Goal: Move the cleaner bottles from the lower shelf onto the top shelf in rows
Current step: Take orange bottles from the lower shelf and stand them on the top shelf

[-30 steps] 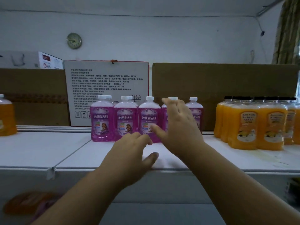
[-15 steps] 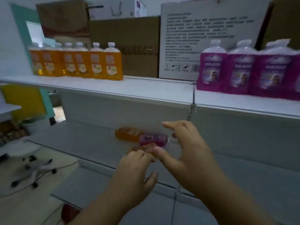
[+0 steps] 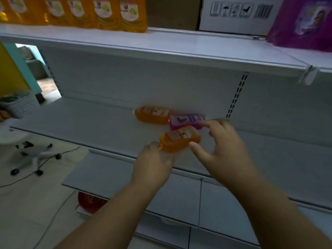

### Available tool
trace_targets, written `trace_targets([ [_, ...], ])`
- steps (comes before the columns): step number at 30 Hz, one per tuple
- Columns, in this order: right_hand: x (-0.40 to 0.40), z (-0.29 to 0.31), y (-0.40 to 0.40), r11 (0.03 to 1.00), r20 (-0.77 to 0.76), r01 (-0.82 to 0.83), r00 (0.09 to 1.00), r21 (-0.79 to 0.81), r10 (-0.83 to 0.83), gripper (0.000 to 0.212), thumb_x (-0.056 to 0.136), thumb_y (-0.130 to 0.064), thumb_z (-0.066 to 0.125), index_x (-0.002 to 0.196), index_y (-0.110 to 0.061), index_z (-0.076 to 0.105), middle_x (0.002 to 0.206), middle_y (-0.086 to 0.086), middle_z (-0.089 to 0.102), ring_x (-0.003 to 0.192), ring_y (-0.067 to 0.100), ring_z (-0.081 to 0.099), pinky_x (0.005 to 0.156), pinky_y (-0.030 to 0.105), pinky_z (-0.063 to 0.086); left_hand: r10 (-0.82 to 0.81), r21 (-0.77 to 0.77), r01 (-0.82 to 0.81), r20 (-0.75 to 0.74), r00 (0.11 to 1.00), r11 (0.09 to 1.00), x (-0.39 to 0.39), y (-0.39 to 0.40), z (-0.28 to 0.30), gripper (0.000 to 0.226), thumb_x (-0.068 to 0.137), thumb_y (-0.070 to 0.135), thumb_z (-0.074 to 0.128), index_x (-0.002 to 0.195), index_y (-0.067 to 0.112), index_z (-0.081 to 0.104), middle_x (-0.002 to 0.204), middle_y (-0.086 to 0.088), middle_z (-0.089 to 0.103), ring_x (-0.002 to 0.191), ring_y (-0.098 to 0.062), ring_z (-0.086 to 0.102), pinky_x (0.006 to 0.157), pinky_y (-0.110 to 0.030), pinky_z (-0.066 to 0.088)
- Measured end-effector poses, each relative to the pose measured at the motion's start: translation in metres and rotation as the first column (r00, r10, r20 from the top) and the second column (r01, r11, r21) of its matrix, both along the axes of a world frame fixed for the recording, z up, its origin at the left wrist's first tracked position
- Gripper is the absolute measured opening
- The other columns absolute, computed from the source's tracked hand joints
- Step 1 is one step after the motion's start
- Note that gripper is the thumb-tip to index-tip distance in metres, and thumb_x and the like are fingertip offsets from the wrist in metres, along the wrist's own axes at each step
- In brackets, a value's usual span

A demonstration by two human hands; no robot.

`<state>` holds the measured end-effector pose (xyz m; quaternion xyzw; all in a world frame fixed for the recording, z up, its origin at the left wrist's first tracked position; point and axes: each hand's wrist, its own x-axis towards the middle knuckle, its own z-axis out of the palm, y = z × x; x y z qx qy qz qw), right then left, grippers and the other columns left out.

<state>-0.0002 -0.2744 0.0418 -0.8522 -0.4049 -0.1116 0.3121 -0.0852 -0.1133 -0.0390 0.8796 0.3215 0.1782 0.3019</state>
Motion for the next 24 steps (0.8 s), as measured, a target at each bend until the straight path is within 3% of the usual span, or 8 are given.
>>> trace_targets([
  [2, 0.012, -0.004, 0.002, 1.000, -0.016, 0.007, 1.000, 0.006, -0.007, 0.051, 0.082, -0.046, 0.070, 0.128, -0.032, 0.054, 0.118, -0.009, 0.048, 0.106, 0.014, 0.053, 0.085, 0.027, 0.040, 0.128, -0.063, -0.132, -0.063, 0.990, 0.989, 0.027, 0.012, -0.008, 0.064, 0.087, 0.056, 0.062, 0.126, 0.007, 0.052, 0.120, -0.014, 0.060, 0.109, -0.034, 0.059, 0.086, -0.038, 0.048],
  [5, 0.033, -0.009, 0.010, 1.000, -0.027, 0.020, 0.999, 0.006, -0.019, 0.047, 0.082, -0.046, 0.070, 0.125, -0.032, 0.056, 0.113, -0.009, 0.047, 0.105, 0.016, 0.055, 0.082, 0.027, 0.039, 0.181, -0.038, -0.202, -0.313, 0.932, 0.979, 0.064, 0.028, -0.019, 0.080, 0.084, 0.076, 0.048, 0.124, 0.006, 0.050, 0.121, -0.017, 0.060, 0.112, -0.036, 0.058, 0.092, -0.041, 0.048],
  [8, 0.053, -0.014, 0.021, 1.000, -0.074, -0.010, 0.997, -0.011, 0.010, 0.050, 0.082, -0.055, 0.059, 0.125, -0.031, 0.056, 0.117, -0.003, 0.051, 0.104, 0.018, 0.054, 0.079, 0.027, 0.039, 0.191, -0.077, -0.240, -0.396, 0.898, 0.968, 0.087, 0.038, -0.029, 0.084, 0.076, 0.086, 0.043, 0.106, 0.010, 0.061, 0.106, -0.014, 0.065, 0.099, -0.034, 0.063, 0.083, -0.038, 0.051],
  [10, 0.065, -0.018, 0.029, 0.999, -0.080, -0.049, 0.996, -0.012, 0.048, 0.051, 0.083, -0.053, 0.059, 0.127, -0.027, 0.055, 0.120, 0.000, 0.051, 0.105, 0.019, 0.053, 0.079, 0.026, 0.036, 0.167, -0.208, -0.236, -0.303, 0.938, 0.949, 0.092, 0.045, -0.034, 0.073, 0.073, 0.083, 0.053, 0.090, 0.014, 0.068, 0.089, -0.008, 0.070, 0.084, -0.029, 0.068, 0.065, -0.030, 0.048],
  [12, 0.076, -0.022, 0.037, 0.998, -0.105, -0.059, 0.993, 0.006, 0.059, 0.048, 0.085, -0.043, 0.067, 0.128, -0.024, 0.055, 0.121, -0.001, 0.050, 0.107, 0.018, 0.052, 0.080, 0.025, 0.035, 0.191, -0.313, -0.212, -0.097, 0.977, 0.926, 0.088, 0.051, -0.035, 0.054, 0.070, 0.070, 0.070, 0.085, 0.018, 0.072, 0.079, -0.001, 0.071, 0.075, -0.021, 0.070, 0.053, -0.023, 0.042],
  [16, 0.086, -0.032, 0.061, 0.996, -0.126, -0.079, 0.989, 0.033, 0.083, 0.042, 0.084, -0.037, 0.072, 0.122, -0.027, 0.057, 0.110, -0.015, 0.039, 0.102, 0.005, 0.044, 0.075, 0.008, 0.030, 0.306, -0.492, -0.152, 0.248, 0.919, 0.857, 0.060, 0.061, -0.023, 0.046, 0.061, 0.030, 0.090, 0.101, 0.031, 0.066, 0.091, 0.008, 0.072, 0.083, -0.010, 0.070, 0.067, -0.027, 0.055],
  [18, 0.084, -0.035, 0.082, 0.992, -0.142, -0.118, 0.982, 0.034, 0.122, 0.039, 0.085, -0.039, 0.070, 0.120, -0.030, 0.057, 0.109, -0.016, 0.040, 0.102, 0.008, 0.048, 0.075, 0.014, 0.036, 0.309, -0.513, -0.099, 0.343, 0.887, 0.853, 0.040, 0.075, -0.011, 0.051, 0.063, 0.017, 0.091, 0.097, 0.041, 0.061, 0.092, 0.015, 0.070, 0.086, -0.005, 0.068, 0.072, -0.030, 0.056],
  [24, 0.068, -0.043, 0.174, 0.983, -0.098, -0.182, 0.979, -0.008, 0.180, 0.046, 0.083, -0.042, 0.071, 0.122, -0.020, 0.059, 0.118, 0.002, 0.053, 0.107, 0.021, 0.054, 0.088, 0.033, 0.045, 0.247, -0.343, -0.071, 0.502, 0.829, 0.937, -0.019, 0.130, 0.036, 0.047, 0.059, 0.044, 0.077, 0.100, 0.054, 0.058, 0.099, 0.038, 0.064, 0.090, 0.013, 0.061, 0.061, -0.009, 0.050],
])
